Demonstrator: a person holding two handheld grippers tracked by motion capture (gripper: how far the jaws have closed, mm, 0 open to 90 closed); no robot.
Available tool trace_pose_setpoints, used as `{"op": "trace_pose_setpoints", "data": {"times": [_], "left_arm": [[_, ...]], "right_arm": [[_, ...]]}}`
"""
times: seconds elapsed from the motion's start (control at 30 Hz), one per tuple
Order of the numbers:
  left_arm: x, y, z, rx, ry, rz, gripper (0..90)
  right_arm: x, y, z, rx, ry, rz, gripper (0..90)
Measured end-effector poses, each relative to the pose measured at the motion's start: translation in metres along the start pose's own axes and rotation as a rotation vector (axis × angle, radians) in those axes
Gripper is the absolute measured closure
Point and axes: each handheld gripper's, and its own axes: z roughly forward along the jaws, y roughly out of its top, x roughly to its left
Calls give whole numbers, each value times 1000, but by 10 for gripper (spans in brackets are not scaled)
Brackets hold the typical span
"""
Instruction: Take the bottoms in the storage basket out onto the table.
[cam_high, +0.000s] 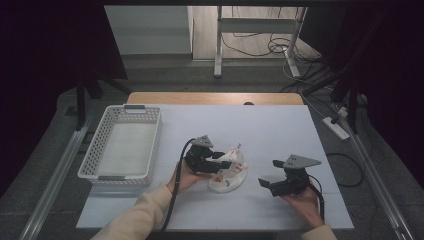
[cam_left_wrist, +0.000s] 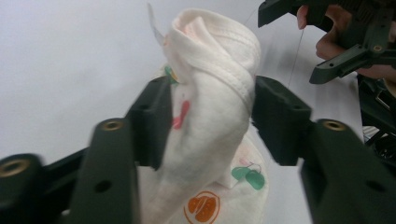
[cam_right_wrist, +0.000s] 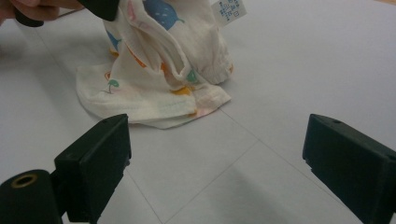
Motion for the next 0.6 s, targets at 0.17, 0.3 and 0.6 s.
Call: {"op": "trace_pose_setpoints", "data": {"times": [0.17,0.3,0.6], "left_arm": [[-3,2,-6,-24,6,9,338],[-7,3,-15,-50,24,14,288],[-12,4,-34,-73,46,26,267]], "right_arm": [[1,-1,-2,-4,-1,5,81],[3,-2,-5,-3,-6,2,81],[2,-4,-9,-9,-12,6,81]]}}
